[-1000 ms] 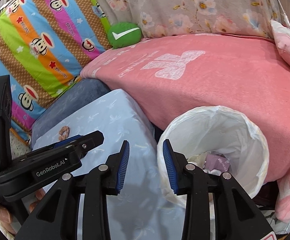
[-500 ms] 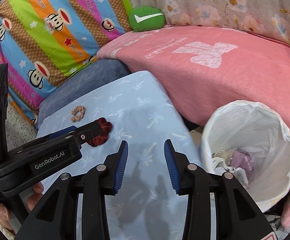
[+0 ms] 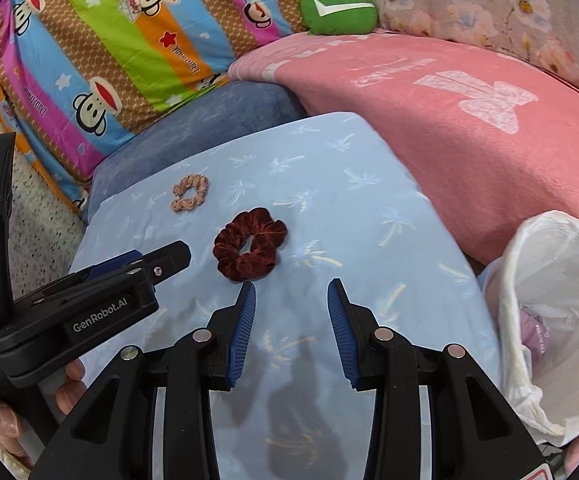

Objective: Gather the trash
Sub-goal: 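Move both open tools back toward the two scrunchies on the sheet, then lower the right tool around the dark red scrunchie, then grasp the tan scrunchie with the left tool while the right tool grasps the dark red scrunchie, then lift both scrunchies and carry them over the trash bin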

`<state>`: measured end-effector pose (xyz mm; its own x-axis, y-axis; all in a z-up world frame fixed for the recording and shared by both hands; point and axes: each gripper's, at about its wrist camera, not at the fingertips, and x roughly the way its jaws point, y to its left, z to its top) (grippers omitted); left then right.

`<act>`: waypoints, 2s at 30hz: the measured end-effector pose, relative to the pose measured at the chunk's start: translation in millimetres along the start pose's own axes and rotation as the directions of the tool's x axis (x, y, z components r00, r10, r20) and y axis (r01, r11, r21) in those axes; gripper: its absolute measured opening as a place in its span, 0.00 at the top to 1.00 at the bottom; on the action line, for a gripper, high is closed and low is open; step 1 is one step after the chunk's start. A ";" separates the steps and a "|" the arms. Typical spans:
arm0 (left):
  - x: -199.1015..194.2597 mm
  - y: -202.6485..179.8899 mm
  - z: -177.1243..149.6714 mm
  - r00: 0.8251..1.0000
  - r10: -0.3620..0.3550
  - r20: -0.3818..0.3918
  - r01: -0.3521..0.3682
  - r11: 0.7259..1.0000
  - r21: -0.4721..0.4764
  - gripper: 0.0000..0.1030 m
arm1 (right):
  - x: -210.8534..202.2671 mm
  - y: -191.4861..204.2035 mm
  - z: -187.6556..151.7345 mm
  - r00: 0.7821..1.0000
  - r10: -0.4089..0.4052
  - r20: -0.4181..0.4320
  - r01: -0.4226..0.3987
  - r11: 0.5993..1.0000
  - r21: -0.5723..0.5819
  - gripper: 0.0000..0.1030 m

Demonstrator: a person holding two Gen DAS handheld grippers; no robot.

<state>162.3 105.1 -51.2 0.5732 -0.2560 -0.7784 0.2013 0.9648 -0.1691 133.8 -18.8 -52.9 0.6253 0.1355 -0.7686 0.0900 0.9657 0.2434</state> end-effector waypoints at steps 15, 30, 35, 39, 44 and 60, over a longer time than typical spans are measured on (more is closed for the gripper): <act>51.2 96.5 37.5 0.992 0.122 -0.044 -0.127 0.985 -0.116 0.34 | 100.8 32.3 26.0 0.995 -0.010 -0.099 0.007 0.999 -0.032 0.64; 126.5 122.4 85.3 0.989 0.115 -0.093 -0.129 0.979 -0.159 0.35 | 173.6 37.3 61.3 0.995 -0.039 -0.087 0.036 0.999 -0.038 0.71; 132.9 114.0 88.3 0.989 0.129 -0.073 -0.137 0.983 -0.123 0.36 | 179.4 40.0 66.8 0.996 -0.026 -0.080 0.023 0.999 -0.036 0.72; 131.8 105.1 85.4 0.989 0.137 -0.055 -0.142 0.985 -0.094 0.46 | 178.9 39.7 65.7 0.997 -0.022 -0.073 0.020 0.999 -0.032 0.72; 131.3 94.1 84.1 0.993 0.100 -0.059 -0.103 0.993 -0.049 0.89 | 174.7 37.4 60.8 0.996 -0.016 -0.082 0.015 1.000 -0.022 0.83; 65.7 35.9 62.2 0.999 0.023 -0.027 -0.023 1.000 0.005 0.92 | 81.5 24.5 52.9 1.000 0.017 0.012 -0.017 1.000 0.021 0.86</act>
<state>256.6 119.2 -70.8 0.5565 -0.2319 -0.7979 0.1918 0.9702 -0.1482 228.0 4.2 -78.3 0.6361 0.1488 -0.7571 0.0960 0.9583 0.2690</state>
